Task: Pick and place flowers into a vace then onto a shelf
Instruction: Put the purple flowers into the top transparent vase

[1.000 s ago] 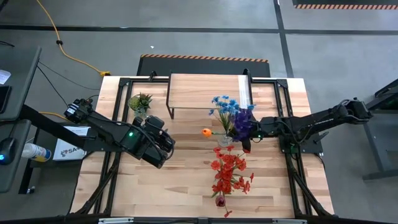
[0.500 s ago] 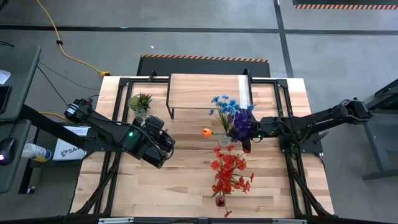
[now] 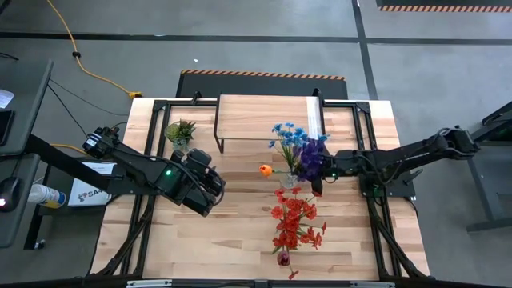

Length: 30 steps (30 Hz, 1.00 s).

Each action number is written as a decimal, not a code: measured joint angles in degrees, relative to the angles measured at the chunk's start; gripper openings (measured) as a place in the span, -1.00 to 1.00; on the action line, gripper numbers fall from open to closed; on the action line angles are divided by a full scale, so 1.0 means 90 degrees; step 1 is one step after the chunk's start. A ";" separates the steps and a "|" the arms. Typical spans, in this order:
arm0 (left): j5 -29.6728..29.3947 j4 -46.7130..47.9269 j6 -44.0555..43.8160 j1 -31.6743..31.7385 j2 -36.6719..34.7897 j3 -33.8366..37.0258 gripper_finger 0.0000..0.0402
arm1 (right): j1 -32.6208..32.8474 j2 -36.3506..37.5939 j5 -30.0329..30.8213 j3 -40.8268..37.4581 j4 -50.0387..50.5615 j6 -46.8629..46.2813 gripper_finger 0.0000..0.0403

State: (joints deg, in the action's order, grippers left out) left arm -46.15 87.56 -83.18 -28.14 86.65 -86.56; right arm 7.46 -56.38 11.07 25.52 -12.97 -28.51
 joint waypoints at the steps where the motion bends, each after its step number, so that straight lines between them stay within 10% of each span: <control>1: 0.0017 -0.0006 0.0073 0.0000 0.0000 0.0000 0.09 | 0.0000 0.0027 -0.0002 0.0000 -0.0011 0.0000 -0.43; 30: 0.0053 -0.0020 0.0117 0.0000 0.0000 -0.0001 0.09 | 0.0000 0.0528 -0.0040 0.0000 0.0505 -0.0571 -0.13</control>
State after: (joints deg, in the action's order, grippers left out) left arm -45.67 87.37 -82.13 -28.14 86.65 -86.58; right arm 7.46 -51.64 10.70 25.52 -8.43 -33.65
